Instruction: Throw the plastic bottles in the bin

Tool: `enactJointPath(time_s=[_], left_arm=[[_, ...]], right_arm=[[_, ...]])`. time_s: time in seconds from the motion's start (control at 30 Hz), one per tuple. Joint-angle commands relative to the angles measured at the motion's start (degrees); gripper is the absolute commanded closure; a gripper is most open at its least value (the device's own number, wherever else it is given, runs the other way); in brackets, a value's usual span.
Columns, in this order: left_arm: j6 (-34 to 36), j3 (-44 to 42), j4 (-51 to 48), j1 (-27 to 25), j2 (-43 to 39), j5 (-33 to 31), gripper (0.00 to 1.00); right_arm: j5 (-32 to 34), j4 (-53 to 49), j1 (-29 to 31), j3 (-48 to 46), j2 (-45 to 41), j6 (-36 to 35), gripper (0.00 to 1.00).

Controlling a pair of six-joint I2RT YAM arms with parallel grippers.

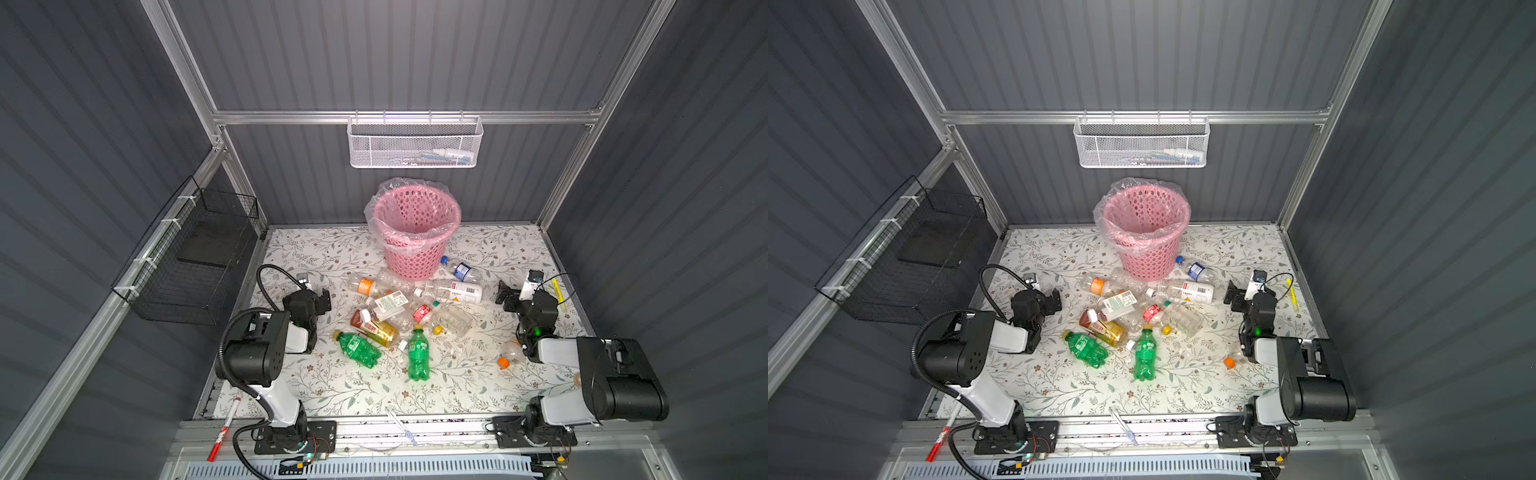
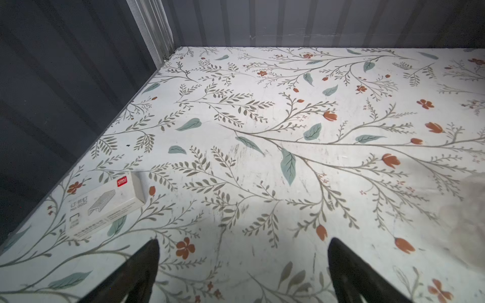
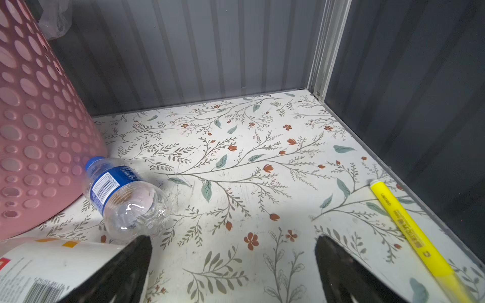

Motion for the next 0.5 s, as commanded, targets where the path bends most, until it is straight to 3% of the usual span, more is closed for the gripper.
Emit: enactJointPath(time_s=[0.0, 0.47], left_arm=[[1.0, 0.6, 0.3, -0.1, -0.3, -0.9, 0.0], [1.0, 0.5, 0.3, -0.1, -0.3, -0.8, 0.0]], right_arm=[[-0.9, -0.2, -0.2, 1.0, 0.5, -0.2, 0.01], [-1.8, -0.3, -0.7, 1.0, 0.6, 0.2, 0.01]])
